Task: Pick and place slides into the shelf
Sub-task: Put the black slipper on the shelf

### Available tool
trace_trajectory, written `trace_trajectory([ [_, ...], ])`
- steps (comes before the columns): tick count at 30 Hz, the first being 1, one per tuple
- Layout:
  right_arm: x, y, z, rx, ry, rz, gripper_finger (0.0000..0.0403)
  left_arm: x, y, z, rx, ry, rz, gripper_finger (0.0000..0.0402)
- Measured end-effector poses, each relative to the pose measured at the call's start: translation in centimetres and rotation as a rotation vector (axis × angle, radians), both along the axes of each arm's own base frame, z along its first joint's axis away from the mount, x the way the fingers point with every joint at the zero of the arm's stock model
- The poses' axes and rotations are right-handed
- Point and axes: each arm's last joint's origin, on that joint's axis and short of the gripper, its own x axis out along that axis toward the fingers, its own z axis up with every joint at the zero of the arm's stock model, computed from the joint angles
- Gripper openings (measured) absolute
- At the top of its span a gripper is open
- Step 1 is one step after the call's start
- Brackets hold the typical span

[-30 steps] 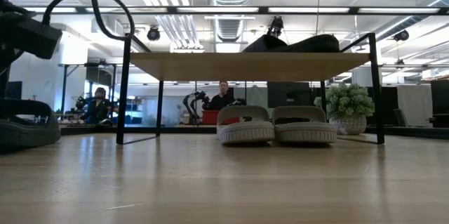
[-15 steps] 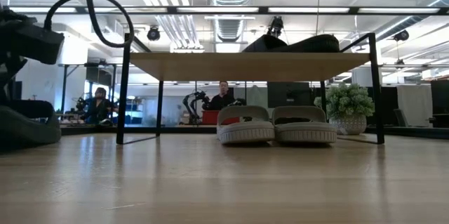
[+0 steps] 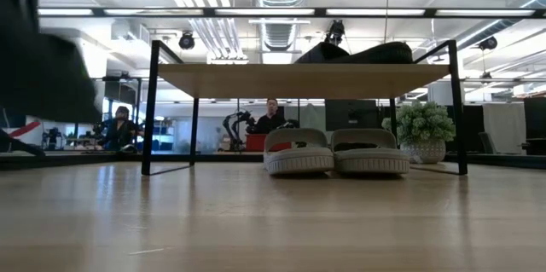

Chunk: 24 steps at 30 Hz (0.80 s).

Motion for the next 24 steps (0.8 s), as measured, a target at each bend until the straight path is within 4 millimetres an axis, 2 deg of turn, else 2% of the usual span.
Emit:
trace_trajectory([
  [6, -1.0, -0.5, 1.0, -0.033, -0.019, -0.009, 0.0214, 2.1, -1.7, 6.2, -0.022, -0.22, -0.18, 0.0],
  [9, -1.2, -0.6, 1.0, -0.046, -0.005, -0.01, 0.0214, 3.5, -2.1, 8.8, 0.066, -0.334, -0.256, 0.0],
  [12, -1.3, -0.7, 1.1, -0.047, -0.005, -0.011, 0.0214, 5.3, -1.8, 10.5, 0.19, -0.396, -0.292, 0.0],
  [16, -1.8, -0.9, 1.5, -0.061, -0.016, -0.018, 0.0214, 8.7, 0.1, 10.7, 0.301, -0.344, -0.274, 0.0],
  [20, -2.9, -1.4, 2.5, -0.076, -0.023, -0.019, 0.0214, 12.2, 2.9, 9.0, 0.357, -0.235, -0.199, 0.0],
  [24, -4.4, -2.2, 4.0, -0.094, -0.036, 0.007, 0.0214, 14.7, 5.9, 7.4, 0.38, -0.177, -0.099, 0.0],
])
